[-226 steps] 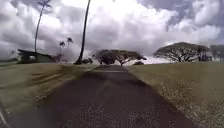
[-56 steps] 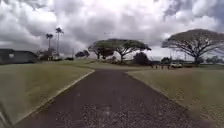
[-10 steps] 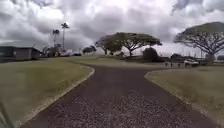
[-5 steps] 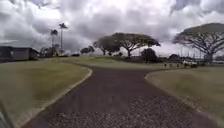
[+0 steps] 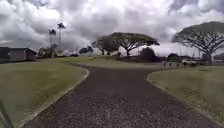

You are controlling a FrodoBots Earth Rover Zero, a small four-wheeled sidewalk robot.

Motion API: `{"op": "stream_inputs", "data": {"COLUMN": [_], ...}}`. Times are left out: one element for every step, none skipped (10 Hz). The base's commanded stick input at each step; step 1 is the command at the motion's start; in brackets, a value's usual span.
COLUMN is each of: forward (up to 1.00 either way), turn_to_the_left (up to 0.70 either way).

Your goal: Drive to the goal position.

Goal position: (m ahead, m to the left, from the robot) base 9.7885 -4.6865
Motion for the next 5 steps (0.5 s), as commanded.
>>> {"op": "stream_inputs", "data": {"forward": [0.7, 0.7, 0.7, 0.7, 0.7], "turn_to_the_left": [0.0, 0.0, 0.0, 0.0, 0.0]}}
